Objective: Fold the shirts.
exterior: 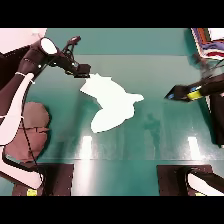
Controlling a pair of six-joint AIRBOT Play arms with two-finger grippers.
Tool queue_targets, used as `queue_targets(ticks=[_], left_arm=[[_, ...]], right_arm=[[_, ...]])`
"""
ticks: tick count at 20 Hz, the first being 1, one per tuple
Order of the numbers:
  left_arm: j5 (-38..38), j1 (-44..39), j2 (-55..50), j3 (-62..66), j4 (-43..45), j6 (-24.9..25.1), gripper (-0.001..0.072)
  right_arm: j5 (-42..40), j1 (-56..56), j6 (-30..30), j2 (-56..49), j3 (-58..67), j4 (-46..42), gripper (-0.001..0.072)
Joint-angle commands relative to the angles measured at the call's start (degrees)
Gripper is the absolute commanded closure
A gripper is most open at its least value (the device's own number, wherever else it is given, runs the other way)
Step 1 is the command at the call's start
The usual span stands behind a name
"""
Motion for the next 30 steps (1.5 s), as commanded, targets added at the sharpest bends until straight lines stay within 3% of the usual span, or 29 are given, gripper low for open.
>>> queue_targets(ticks=[1,5,9,11,13,17,20,26,30], left_arm=[[-1.4,0.9,1.4,1.1,1.2,0.2,0.0680],[-1.9,0.9,1.4,1.1,1.5,0.1,0.0680],[-1.9,0.9,1.4,1.1,1.6,0.2,0.0680],[-2.0,0.9,1.4,1.1,1.5,0.1,0.0680],[-2.0,0.9,1.8,1.2,1.6,0.2,0.0681],[0.7,0.9,9.4,1.3,4.5,0.1,0.0682],[2.9,0.9,20.7,1.3,6.3,0.1,0.0681],[2.7,0.9,44.7,1.3,3.0,-0.1,0.0681],[5.0,0.9,54.0,1.3,2.8,-0.9,0.0682]], right_arm=[[-8.9,5.4,-1.5,-6.1,-11.1,9.7,0.0201],[-20.1,15.7,-5.0,-15.6,-12.0,18.3,0.0201],[-23.6,21.1,-5.0,-23.5,-4.3,19.6,0.0214],[-23.6,22.4,-5.0,-25.9,-0.2,19.4,0.0368],[-24.2,23.0,-5.0,-27.1,2.9,18.2,0.0703],[-20.9,20.8,-4.5,-21.8,9.4,6.6,0.0699],[-13.2,15.9,-4.4,-12.3,17.2,0.3,0.0699],[-4.2,10.0,-4.4,5.4,30.9,-0.5,0.0699],[-2.0,9.4,-3.1,11.6,36.2,-2.0,0.0699]])
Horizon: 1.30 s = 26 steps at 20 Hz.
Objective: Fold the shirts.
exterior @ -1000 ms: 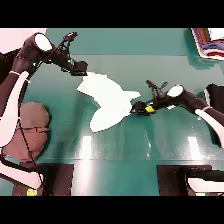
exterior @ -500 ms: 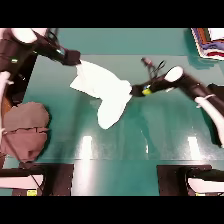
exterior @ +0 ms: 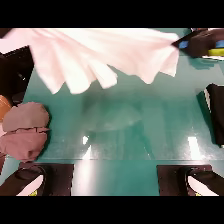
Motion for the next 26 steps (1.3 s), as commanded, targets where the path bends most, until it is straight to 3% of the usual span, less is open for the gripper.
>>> queue_targets(ticks=[1,5,9,15,20,22,23,24,25,26], left_arm=[[1.6,0.1,7.6,0.0,0.0,-1.1,0.0682],[-6.7,0.1,3.6,-2.1,0.5,-1.2,0.0683],[-15.3,0.1,-4.0,-16.0,2.2,-1.2,0.0683],[-10.3,-5.7,-4.7,-50.5,3.5,-1.2,0.0682],[-4.4,-13.3,-4.7,-57.8,0.9,-1.2,0.0674],[-0.5,-13.3,-4.7,-57.6,-2.1,-1.2,0.0200],[0.4,-13.2,-4.7,-56.8,-2.1,-1.2,0.0175],[0.5,-12.7,-4.7,-54.9,-1.2,-1.2,0.0175],[0.4,-11.4,-4.7,-52.5,0.1,-1.2,0.0175],[0.6,-9.2,-4.7,-49.3,2.3,-1.2,0.0175]], right_arm=[[3.8,-0.9,2.5,5.4,4.9,-3.7,0.0699],[11.7,-0.9,7.4,2.2,5.4,-7.3,0.0699],[17.1,2.3,7.8,-4.7,-6.0,-8.2,0.0700],[12.0,6.3,7.6,-5.6,-30.1,-8.3,0.0699],[11.2,6.3,7.6,-3.5,-37.0,-8.3,0.0698],[10.6,6.3,7.6,-3.5,-37.1,-8.2,0.0697],[10.0,6.3,7.6,-3.5,-37.1,-8.2,0.0693],[9.8,6.2,7.6,-3.5,-37.0,-8.1,0.0612],[10.0,6.2,7.6,-3.5,-36.4,-8.0,0.0379],[10.3,6.2,7.6,-3.5,-35.4,-8.0,0.0271]])
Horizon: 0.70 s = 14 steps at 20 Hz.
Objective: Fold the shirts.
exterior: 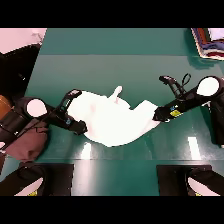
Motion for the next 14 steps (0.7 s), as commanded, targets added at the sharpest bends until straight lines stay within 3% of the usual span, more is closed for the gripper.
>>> queue_targets(ticks=[1,7,11,14], left_arm=[[3.3,5.2,0.0,7.3,4.1,-0.2,0.0175],[5.7,22.6,-9.7,17.4,3.8,1.9,0.0175],[5.4,24.3,-22.1,17.5,-2.7,8.4,0.0175],[6.3,24.3,-29.0,17.6,-4.7,10.2,0.0175]], right_arm=[[-0.1,0.0,0.0,0.1,2.0,0.3,0.0269],[-0.8,0.0,0.0,0.1,7.6,0.4,0.0269],[-0.8,0.0,0.0,0.1,6.6,0.4,0.0270],[-0.9,0.0,0.0,0.1,6.0,0.4,0.0269]])
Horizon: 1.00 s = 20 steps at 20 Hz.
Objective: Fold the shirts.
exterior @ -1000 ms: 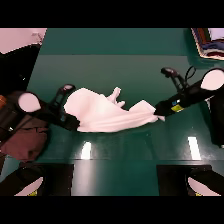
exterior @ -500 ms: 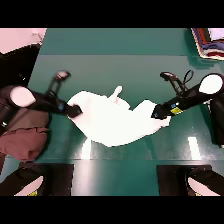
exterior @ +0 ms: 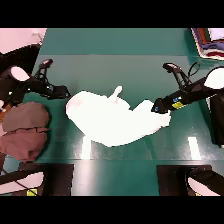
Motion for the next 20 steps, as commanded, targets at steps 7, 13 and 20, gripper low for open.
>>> queue_targets(ticks=[7,13,20], left_arm=[[2.0,0.9,-9.6,0.4,-6.4,5.0,0.0276],[1.6,1.0,-7.3,4.2,-5.6,5.3,0.0681],[1.1,1.0,2.4,7.7,-5.6,6.4,0.0681]], right_arm=[[-3.0,0.0,0.2,0.0,-0.3,0.1,0.0271],[0.1,-5.4,0.2,0.0,-0.3,0.0,0.0270],[2.7,-25.8,0.2,0.0,-14.9,0.2,0.0195]])
